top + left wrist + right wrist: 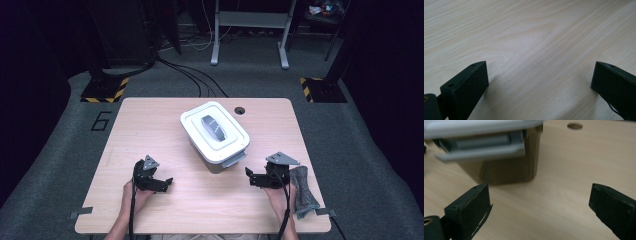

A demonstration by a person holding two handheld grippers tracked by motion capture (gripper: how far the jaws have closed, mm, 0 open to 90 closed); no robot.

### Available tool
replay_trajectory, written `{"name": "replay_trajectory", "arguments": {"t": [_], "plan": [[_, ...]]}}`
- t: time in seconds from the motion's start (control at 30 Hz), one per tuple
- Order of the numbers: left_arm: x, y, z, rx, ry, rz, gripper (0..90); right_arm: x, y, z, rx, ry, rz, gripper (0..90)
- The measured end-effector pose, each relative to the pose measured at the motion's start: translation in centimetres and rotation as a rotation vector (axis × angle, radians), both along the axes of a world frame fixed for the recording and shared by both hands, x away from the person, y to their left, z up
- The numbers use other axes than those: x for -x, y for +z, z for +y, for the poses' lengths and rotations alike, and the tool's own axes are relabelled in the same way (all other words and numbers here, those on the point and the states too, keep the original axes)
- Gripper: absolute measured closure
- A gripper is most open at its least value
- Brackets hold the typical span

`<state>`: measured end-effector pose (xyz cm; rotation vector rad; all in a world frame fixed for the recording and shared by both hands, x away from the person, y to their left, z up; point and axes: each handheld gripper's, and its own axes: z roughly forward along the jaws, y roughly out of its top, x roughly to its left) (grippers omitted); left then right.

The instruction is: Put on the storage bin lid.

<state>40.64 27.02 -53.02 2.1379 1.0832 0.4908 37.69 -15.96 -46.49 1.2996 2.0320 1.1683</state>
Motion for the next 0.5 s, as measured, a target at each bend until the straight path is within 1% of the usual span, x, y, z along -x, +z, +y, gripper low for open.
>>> {"name": "replay_trajectory", "arguments": {"t": [0.03, 0.07, 0.13, 0.2, 0.27, 0.3, 0.33, 0.37, 0.4, 0.43, 0.47, 0.5], "plan": [[0.0, 0.0, 0.0, 0.001, 0.001, 0.000, 0.6, 0.2, -1.0, 0.0, 0.010, 0.002, 0.023, 2.5], [0.0, 0.0, 0.0, 0.001, 0.001, 0.000, 0.6, 0.3, -1.6, 0.0, 0.017, 0.003, 0.035, 2.3], [0.0, 0.0, 0.0, 0.001, 0.000, 0.000, 0.6, 0.5, -3.2, 0.0, 0.023, 0.003, 0.080, 1.8], [0.0, 0.0, 0.0, 0.004, 0.003, 0.001, 0.6, 0.7, -4.4, 0.1, 0.037, -0.002, 0.103, 1.8], [0.0, 0.0, 0.0, 0.002, 0.002, 0.000, 0.6, 0.8, -5.2, 0.2, 0.062, -0.002, 0.118, 1.8], [0.0, 0.0, 0.0, 0.001, 0.001, 0.000, 0.6, 0.9, -5.5, 0.3, 0.055, -0.004, 0.125, 1.7], [0.0, 0.0, 0.0, 0.001, 0.002, 0.000, 0.5, 0.9, -5.7, 0.3, 0.062, -0.004, 0.126, 1.7], [0.0, 0.0, 0.0, 0.000, 0.002, 0.001, 0.5, 1.0, -5.9, 0.5, 0.075, -0.012, 0.132, 1.8], [0.0, 0.0, 0.0, -0.002, 0.002, 0.000, 0.4, 0.9, -6.2, 0.5, 0.098, -0.016, 0.131, 1.7], [0.0, 0.0, 0.0, -0.001, 0.002, 0.000, 0.3, 0.9, -6.4, 0.6, 0.101, -0.013, 0.132, 1.8], [0.0, 0.0, 0.0, 0.000, 0.002, 0.000, 0.4, 0.8, -6.5, 0.7, 0.116, -0.010, 0.147, 1.8], [0.0, 0.0, 0.0, -0.002, 0.001, 0.000, 0.3, 0.9, -6.4, 0.8, 0.123, -0.010, 0.139, 1.8]]}}
